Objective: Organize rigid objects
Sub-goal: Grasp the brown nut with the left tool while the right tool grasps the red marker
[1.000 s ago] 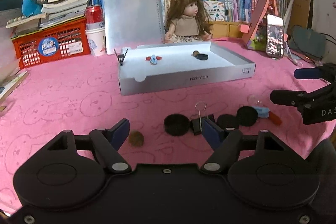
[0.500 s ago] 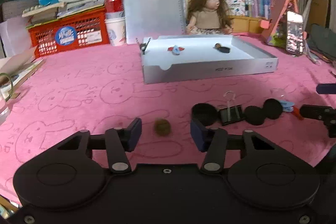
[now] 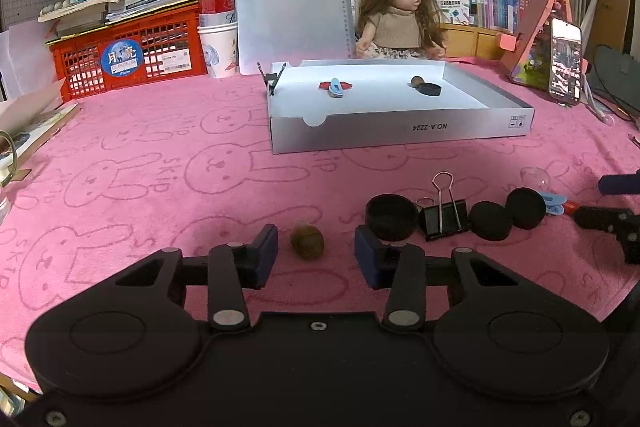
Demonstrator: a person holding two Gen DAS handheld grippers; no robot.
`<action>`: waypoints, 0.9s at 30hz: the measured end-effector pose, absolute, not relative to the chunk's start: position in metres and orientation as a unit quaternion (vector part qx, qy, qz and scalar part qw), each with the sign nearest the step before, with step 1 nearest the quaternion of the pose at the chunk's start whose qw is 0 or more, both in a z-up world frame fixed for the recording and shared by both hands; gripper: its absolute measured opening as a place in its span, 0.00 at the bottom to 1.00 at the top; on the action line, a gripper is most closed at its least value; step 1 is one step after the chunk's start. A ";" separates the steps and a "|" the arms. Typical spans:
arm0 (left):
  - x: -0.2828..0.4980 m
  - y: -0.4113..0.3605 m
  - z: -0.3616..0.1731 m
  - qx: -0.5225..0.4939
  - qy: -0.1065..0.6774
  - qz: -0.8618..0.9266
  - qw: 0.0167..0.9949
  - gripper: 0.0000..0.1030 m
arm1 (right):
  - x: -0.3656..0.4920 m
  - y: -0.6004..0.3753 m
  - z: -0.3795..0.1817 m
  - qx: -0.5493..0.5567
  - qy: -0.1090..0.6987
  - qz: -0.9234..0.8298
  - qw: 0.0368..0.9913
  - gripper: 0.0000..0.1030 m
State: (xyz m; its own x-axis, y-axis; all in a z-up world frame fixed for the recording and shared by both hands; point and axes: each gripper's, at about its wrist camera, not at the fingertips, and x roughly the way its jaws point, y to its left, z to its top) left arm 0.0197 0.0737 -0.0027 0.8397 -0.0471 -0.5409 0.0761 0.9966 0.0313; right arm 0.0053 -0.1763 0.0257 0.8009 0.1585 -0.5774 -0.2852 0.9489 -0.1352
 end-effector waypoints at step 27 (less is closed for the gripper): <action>0.020 0.073 -0.003 0.025 0.281 -0.031 0.959 0.40 | 0.018 -0.201 0.027 -0.134 0.306 0.037 0.942 0.60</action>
